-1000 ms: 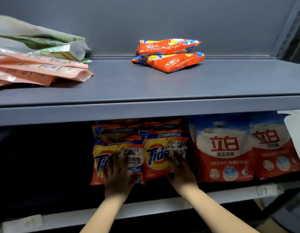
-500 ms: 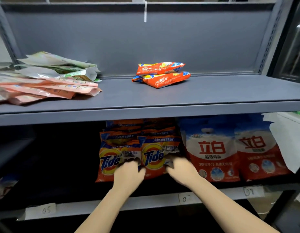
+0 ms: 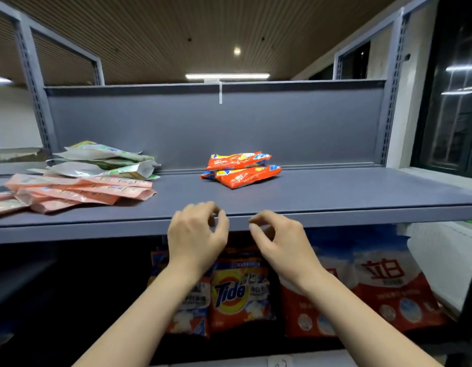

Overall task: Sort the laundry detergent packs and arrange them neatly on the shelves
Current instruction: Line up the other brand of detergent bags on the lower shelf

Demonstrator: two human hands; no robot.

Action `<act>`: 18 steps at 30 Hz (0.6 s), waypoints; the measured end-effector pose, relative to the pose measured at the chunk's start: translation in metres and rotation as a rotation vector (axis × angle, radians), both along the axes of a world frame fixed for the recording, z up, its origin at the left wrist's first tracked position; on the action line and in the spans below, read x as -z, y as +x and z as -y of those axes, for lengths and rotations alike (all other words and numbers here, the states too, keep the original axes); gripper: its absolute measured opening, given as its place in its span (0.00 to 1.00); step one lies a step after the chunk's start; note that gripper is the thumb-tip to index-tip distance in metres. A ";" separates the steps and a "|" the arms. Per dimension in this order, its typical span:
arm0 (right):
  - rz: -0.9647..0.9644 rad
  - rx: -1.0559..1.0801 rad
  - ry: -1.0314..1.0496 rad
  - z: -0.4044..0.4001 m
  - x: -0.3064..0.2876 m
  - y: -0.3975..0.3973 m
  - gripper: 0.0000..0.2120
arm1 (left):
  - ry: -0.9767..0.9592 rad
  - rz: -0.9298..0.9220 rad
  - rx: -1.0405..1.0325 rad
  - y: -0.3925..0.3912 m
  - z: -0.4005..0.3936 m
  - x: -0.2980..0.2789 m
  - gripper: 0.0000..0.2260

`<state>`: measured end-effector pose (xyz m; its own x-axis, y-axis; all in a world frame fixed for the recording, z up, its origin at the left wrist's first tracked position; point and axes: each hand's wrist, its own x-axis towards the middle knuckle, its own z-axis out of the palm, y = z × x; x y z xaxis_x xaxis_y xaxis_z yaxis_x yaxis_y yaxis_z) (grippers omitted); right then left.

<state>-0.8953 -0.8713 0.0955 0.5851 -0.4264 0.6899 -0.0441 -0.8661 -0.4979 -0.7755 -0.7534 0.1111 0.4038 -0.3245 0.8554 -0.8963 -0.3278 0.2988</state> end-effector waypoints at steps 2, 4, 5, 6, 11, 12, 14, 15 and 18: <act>0.023 0.016 0.001 0.008 -0.019 0.006 0.07 | 0.035 -0.027 0.001 0.010 0.008 -0.022 0.08; 0.033 0.040 0.016 0.020 -0.036 0.015 0.07 | 0.078 -0.125 -0.010 0.028 0.019 -0.041 0.06; 0.028 0.059 0.023 0.027 -0.043 0.021 0.07 | 0.104 -0.188 -0.016 0.038 0.024 -0.051 0.06; 0.016 0.081 0.033 0.035 -0.051 0.028 0.07 | 0.131 -0.247 -0.016 0.048 0.030 -0.059 0.06; -0.116 0.207 0.105 0.082 -0.078 0.064 0.07 | 0.206 -0.355 -0.029 0.099 0.058 -0.081 0.09; -0.145 0.237 0.121 0.092 -0.081 0.071 0.07 | 0.215 -0.357 -0.039 0.108 0.065 -0.083 0.10; -0.197 0.287 0.157 0.111 -0.088 0.084 0.08 | 0.247 -0.383 -0.046 0.126 0.080 -0.087 0.12; -0.225 0.306 0.177 0.120 -0.092 0.091 0.08 | 0.270 -0.405 -0.045 0.135 0.088 -0.089 0.12; -0.311 0.369 0.223 0.145 -0.102 0.112 0.08 | 0.336 -0.457 -0.027 0.163 0.113 -0.099 0.13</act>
